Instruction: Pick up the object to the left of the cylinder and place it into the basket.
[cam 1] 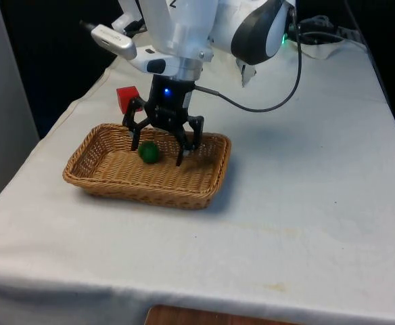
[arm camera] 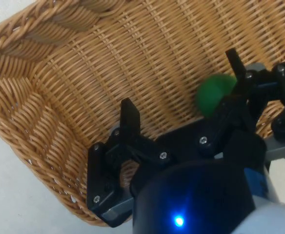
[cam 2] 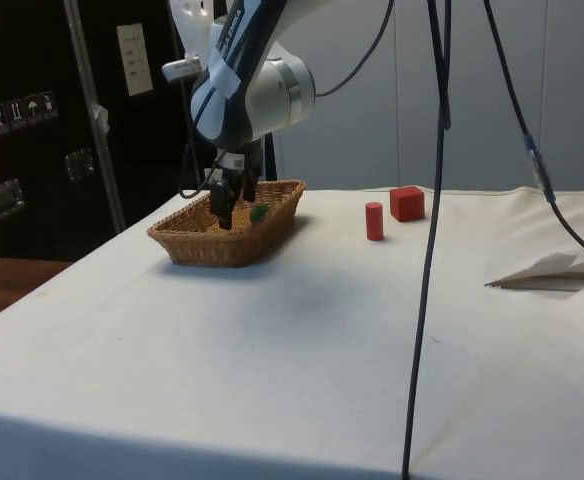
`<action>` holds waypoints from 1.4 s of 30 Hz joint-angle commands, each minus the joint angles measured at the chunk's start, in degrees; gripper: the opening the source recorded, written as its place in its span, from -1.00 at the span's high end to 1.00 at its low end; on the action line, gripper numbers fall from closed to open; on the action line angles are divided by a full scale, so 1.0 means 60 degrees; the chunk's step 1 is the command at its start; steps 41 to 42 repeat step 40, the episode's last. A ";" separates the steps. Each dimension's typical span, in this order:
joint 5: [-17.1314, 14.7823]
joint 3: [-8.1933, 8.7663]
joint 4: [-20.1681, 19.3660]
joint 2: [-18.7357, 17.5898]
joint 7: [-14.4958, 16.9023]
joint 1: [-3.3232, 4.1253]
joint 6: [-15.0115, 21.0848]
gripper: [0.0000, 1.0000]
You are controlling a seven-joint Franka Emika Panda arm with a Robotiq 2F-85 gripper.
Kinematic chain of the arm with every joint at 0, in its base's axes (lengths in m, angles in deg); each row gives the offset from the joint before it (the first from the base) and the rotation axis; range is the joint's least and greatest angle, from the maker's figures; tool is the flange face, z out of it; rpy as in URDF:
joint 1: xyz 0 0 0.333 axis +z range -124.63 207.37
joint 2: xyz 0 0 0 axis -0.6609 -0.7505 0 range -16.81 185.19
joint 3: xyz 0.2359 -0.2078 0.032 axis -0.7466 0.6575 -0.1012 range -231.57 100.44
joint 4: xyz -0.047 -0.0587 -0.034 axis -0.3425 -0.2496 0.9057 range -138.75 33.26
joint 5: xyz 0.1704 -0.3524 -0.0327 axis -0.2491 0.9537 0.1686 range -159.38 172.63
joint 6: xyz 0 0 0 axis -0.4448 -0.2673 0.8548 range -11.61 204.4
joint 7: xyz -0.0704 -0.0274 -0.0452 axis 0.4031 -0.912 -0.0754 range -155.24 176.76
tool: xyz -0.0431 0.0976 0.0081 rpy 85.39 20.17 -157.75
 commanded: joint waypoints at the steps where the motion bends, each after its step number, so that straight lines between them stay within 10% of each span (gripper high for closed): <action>1: -0.0029 -0.0019 -0.0029 0.0048 0.0019 0.0000 0.0057 -1.00; 19: 0.0277 0.0630 -0.0153 0.0888 -0.0057 0.0420 -0.0392 -1.00; 20: 0.0153 0.0468 -0.0115 0.0840 0.0029 0.0296 -0.0277 -1.00; 21: 0.0315 0.0697 -0.0153 0.0993 -0.0076 0.0468 -0.0458 -1.00; 27: 0.0544 0.0907 -0.0115 0.1366 -0.0143 0.0602 -0.0726 -1.00; 42: 0.0573 0.0955 0.0286 0.1432 -0.0115 0.0525 -0.1642 -1.00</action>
